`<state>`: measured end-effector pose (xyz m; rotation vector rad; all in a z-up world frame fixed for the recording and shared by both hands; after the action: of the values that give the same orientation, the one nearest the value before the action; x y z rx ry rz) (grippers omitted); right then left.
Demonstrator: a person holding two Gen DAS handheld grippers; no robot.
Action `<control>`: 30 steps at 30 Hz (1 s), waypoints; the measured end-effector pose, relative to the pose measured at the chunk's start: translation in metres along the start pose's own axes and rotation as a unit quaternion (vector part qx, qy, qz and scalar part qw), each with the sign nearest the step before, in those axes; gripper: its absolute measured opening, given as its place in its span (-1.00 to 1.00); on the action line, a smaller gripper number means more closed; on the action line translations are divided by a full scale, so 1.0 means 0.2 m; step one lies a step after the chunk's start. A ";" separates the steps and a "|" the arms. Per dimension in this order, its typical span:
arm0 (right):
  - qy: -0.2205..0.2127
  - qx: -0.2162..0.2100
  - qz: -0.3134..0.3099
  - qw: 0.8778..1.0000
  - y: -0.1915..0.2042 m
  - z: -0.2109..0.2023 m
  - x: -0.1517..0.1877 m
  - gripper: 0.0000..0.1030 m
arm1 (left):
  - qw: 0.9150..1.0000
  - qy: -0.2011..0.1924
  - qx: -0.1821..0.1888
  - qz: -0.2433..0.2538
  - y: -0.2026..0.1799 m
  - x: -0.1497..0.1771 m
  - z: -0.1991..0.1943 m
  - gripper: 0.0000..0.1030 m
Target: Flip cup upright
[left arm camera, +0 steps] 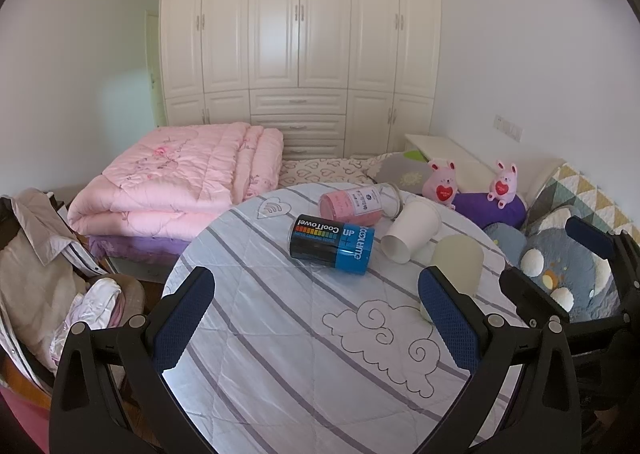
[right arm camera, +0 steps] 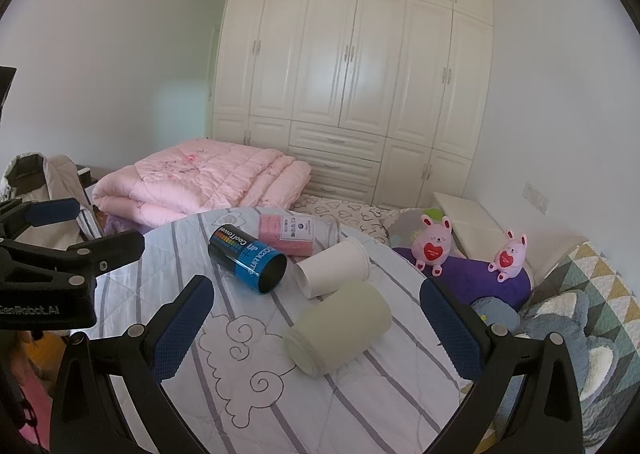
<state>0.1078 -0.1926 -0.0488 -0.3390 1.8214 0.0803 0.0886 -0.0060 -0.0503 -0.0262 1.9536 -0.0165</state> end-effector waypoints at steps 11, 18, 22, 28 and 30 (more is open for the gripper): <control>-0.004 0.003 0.007 1.000 -0.03 0.02 -0.04 1.00 | 1.000 0.005 0.009 0.002 0.05 0.02 0.05 1.00; -0.004 0.002 0.009 1.000 -0.03 0.03 -0.04 1.00 | 1.000 0.014 0.018 -0.005 0.06 0.01 0.09 1.00; -0.006 0.002 0.010 1.000 -0.04 0.05 -0.05 1.00 | 1.000 0.019 0.016 -0.001 0.07 -0.01 0.13 1.00; -0.003 0.000 0.021 1.000 -0.06 0.11 -0.07 1.00 | 1.000 0.019 0.021 0.011 0.04 -0.05 0.18 1.00; -0.001 0.000 0.026 1.000 -0.07 0.14 -0.08 1.00 | 0.999 0.017 0.021 0.017 0.03 -0.07 0.20 1.00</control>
<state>0.1414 -0.1958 -0.0399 -0.2915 1.8281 0.1172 0.1302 0.0003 -0.0520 0.0342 1.9874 -0.0359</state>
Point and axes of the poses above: each gripper's, at about its wrist camera, not at the fingertips, and z roughly the way its jaws point, y to its left, x to its underside, the point moved 10 cm from there along z, roughly the way its jaws point, and after that the axes turned 10 degrees about -y, right-handed, at the moved point
